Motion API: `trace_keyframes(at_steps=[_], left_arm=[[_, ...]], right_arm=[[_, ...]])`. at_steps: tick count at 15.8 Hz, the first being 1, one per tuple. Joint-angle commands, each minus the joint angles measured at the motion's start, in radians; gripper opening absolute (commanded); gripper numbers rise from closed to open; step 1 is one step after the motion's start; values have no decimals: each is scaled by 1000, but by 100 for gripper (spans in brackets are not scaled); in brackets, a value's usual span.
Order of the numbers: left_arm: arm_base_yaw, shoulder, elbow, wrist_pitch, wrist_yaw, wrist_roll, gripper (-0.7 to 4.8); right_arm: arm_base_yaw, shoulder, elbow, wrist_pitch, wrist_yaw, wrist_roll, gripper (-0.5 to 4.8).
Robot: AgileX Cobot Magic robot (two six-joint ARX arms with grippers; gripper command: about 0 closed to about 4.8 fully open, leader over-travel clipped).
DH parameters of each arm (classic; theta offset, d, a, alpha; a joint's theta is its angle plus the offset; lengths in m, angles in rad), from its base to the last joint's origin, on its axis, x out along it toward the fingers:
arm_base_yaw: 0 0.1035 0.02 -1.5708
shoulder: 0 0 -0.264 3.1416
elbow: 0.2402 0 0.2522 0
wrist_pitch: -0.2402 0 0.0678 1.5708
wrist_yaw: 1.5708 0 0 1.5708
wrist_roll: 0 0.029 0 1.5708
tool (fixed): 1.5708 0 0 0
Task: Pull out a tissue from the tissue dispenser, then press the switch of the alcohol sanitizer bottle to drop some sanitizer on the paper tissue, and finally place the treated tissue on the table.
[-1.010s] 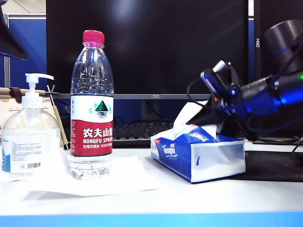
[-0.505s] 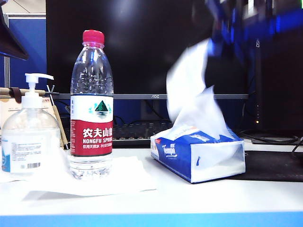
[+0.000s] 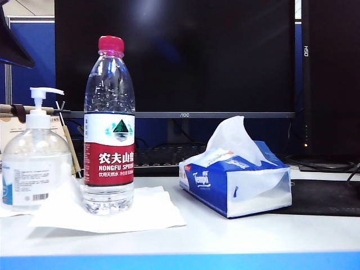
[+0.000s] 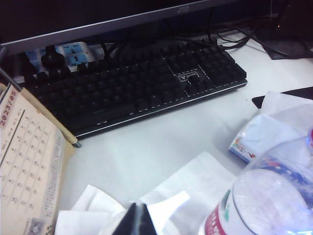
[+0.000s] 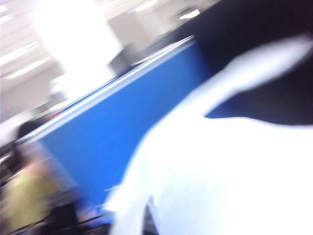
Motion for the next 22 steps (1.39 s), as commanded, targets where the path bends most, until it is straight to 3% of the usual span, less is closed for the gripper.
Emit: trace_keyframes(at_steps=[1, 8, 19, 22], left_arm=[[8, -7, 3, 17, -56, -3, -6], [33, -9, 5, 43, -63, -3, -6], [51, -10, 5, 30, -68, -3, -6], [51, -11, 5, 29, -68, 0, -6]], right_arm=[[119, 0, 5, 2, 109, 5, -6], [338, 143, 4, 35, 172, -38, -6], [410, 267, 3, -6, 292, -74, -6], [411, 323, 3, -29, 415, -132, -6]])
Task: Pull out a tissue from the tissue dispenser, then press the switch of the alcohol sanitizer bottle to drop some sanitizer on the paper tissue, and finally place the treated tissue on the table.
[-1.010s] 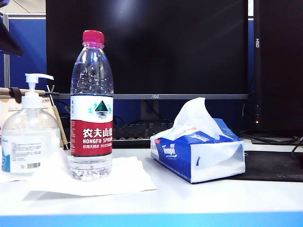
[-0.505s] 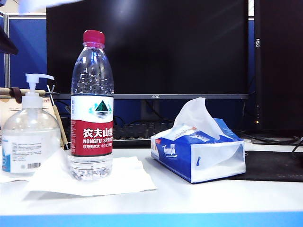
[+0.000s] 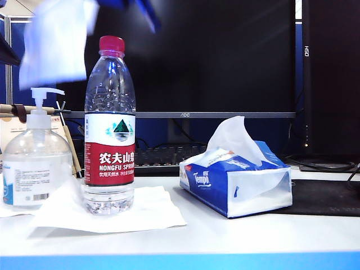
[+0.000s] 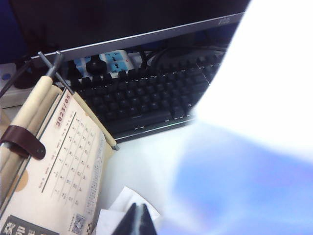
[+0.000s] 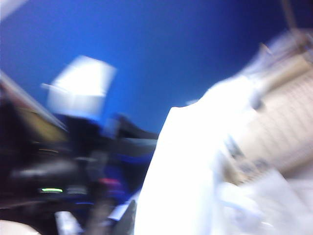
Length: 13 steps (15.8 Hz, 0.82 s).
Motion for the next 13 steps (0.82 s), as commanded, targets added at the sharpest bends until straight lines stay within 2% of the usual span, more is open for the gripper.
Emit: trace_keyframes(at_steps=[1, 5, 6, 10, 13], left_arm=[[2, -2, 5, 6, 0, 2, -6], [11, -2, 5, 6, -3, 2, -6], [18, -2, 5, 5, -3, 2, -6], [46, -2, 5, 5, 5, 2, -6], [46, -2, 5, 5, 5, 2, -6]], right_arm=[[8, 1, 3, -37, 163, -97, -6], [10, 2, 3, -167, 309, -188, -6], [11, 3, 2, -190, 320, -210, -6], [10, 11, -60, -186, 314, -211, -6], [11, 13, -63, -177, 220, -206, -6]])
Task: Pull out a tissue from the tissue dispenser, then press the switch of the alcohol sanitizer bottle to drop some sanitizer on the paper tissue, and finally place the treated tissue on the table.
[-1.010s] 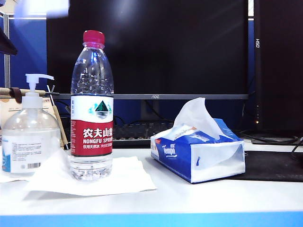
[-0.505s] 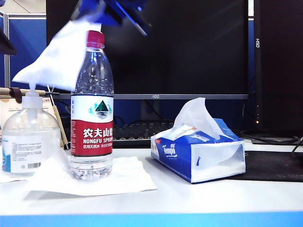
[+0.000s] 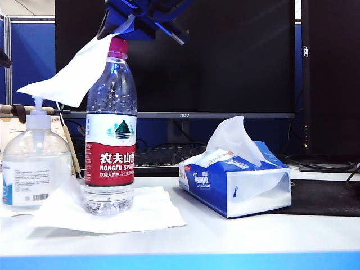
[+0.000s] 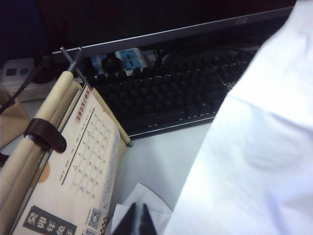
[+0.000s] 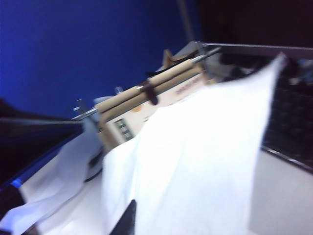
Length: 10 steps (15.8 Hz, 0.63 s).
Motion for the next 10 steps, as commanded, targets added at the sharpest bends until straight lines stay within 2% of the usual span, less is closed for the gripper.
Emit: trace_keyframes(at_steps=[1, 5, 8, 10], left_arm=[[0, -2, 5, 12, 4, 0, -6], [-1, -2, 5, 12, 4, 0, -6], [0, -2, 5, 12, 4, 0, -6], [0, -2, 5, 11, 4, 1, -6]], right_arm=[[7, 16, -15, -79, -115, 14, -6], [27, 15, -13, -78, -97, 5, -6], [3, 14, -2, -81, -73, -26, -6], [-23, 18, -3, -115, -12, -80, -6]])
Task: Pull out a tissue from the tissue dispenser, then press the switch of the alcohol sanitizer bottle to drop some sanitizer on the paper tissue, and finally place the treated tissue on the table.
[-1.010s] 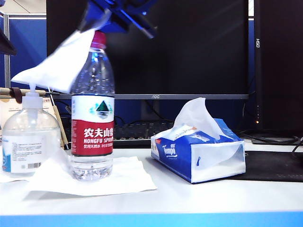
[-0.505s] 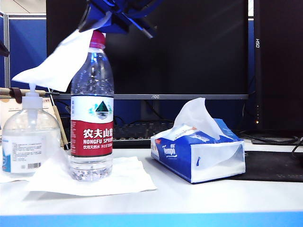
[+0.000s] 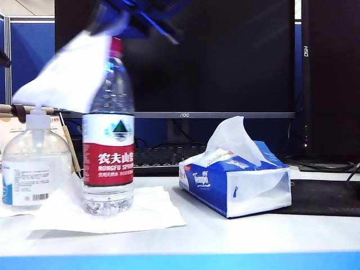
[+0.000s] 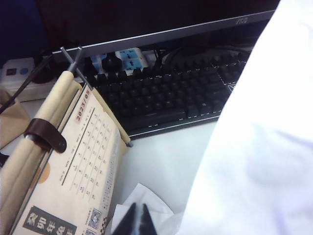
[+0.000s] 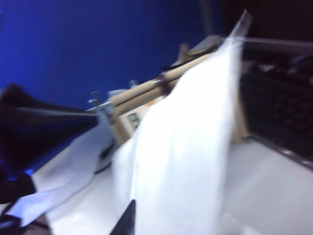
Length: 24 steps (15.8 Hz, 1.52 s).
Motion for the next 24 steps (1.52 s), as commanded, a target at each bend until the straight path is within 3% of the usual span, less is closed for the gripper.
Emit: trace_keyframes(at_steps=[1, 8, 13, 15, 17, 24], left_arm=[[0, -2, 5, 12, 5, 0, -6], [0, -2, 5, -6, 5, 1, -6], [0, -2, 5, -5, 7, 0, -6], [-1, -2, 5, -5, 20, -1, -6], [-1, -2, 4, -4, 122, -4, -6], [-3, 6, 3, 61, 223, -8, -6]], right_arm=[[-24, 16, -9, -128, 83, -68, -6], [-157, 14, -4, -157, 99, -164, -6], [-154, 14, 3, -138, 97, -169, -6], [-150, 12, 11, -108, 32, -161, -6], [-136, 17, 9, -77, -87, -35, -6], [-65, 29, -8, -71, -95, -2, -6]])
